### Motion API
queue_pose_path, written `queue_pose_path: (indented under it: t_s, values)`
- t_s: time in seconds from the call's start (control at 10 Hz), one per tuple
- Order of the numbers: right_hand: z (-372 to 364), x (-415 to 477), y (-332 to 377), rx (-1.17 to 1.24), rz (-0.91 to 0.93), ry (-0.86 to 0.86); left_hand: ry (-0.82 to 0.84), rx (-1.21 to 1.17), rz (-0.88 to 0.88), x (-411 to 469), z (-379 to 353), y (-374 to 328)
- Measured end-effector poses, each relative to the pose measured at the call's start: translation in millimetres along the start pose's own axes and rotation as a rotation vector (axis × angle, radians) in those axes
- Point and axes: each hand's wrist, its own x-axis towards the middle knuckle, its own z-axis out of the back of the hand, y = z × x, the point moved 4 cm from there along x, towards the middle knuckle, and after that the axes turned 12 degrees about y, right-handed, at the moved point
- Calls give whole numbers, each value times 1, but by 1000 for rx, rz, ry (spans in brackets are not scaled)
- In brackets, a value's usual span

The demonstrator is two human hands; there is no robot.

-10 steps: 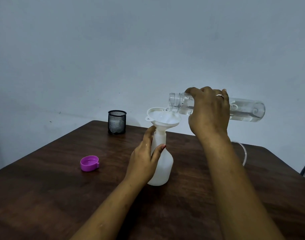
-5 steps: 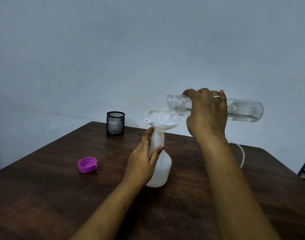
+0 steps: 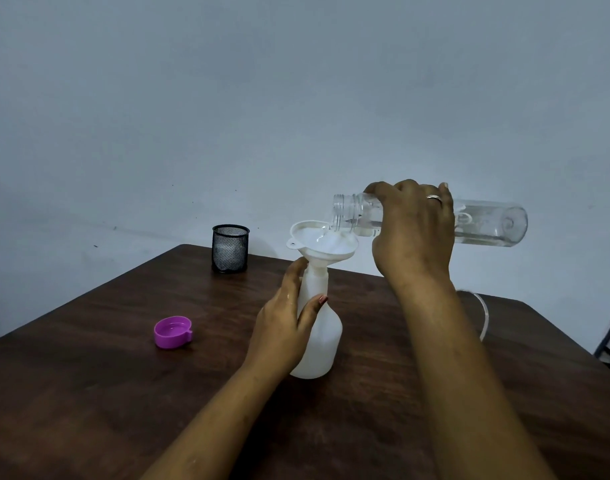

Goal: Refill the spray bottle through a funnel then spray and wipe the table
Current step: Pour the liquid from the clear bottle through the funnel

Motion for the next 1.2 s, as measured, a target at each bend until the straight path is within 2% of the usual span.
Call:
queue_pose_path:
  t_s: [0.4,1.2]
  values:
    - [2,0,0,-14,-6,-6,-7,1,-9,-1,1,-2]
    - [2,-2,1,-11,16,-46,-43,-197,41,-1,4,5]
